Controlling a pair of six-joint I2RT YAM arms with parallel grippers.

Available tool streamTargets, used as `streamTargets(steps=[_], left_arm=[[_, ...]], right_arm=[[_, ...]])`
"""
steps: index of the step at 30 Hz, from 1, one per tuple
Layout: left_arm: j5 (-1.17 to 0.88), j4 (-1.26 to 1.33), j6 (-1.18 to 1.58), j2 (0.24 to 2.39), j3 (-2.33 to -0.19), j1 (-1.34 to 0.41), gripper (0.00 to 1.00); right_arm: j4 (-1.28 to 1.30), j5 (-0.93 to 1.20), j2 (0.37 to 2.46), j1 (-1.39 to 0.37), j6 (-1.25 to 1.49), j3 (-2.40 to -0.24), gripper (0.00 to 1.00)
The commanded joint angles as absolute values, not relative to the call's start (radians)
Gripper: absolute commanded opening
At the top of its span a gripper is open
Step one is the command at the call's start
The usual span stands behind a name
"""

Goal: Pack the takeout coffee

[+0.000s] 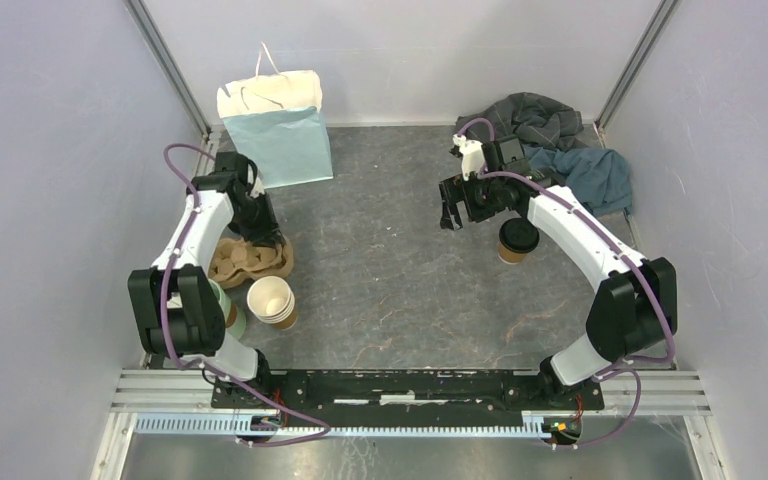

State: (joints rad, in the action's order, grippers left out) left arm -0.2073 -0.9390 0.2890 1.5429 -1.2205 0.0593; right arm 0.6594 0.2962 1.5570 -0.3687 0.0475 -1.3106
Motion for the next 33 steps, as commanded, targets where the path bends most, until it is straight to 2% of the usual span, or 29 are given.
streamTargets(steps=[1, 11, 15, 20, 25, 29, 33], left_arm=[[-0.108, -0.993, 0.289, 1.494, -1.292, 0.063, 0.18], [-0.032, -1.071, 0.333, 1.452, -1.38, 0.06, 0.03], [-0.004, -1.163, 0.338, 1.445, -1.448, 0.06, 0.02], [0.171, -1.27, 0.357, 1.426, -1.536, 0.061, 0.02], [0.228, -1.337, 0.411, 1.408, -1.611, 0.06, 0.02], [0.113, -1.331, 0.429, 1.386, -1.683, 0.06, 0.02], [-0.149, -1.258, 0.497, 1.361, -1.749, 0.06, 0.02]], right_arm=[[0.633, 0.315, 1.542, -0.379, 0.045, -1.316, 0.91], [0.64, 0.294, 1.501, -0.417, 0.036, -1.317, 0.9], [0.608, 0.331, 1.427, -0.46, 0.054, -1.276, 0.91], [0.561, 0.352, 1.346, -0.474, 0.078, -1.221, 0.92], [0.561, 0.364, 1.307, -0.477, 0.093, -1.226, 0.92], [0.567, 0.367, 1.268, -0.483, 0.1, -1.207, 0.92], [0.587, 0.358, 1.229, -0.485, 0.108, -1.199, 0.93]])
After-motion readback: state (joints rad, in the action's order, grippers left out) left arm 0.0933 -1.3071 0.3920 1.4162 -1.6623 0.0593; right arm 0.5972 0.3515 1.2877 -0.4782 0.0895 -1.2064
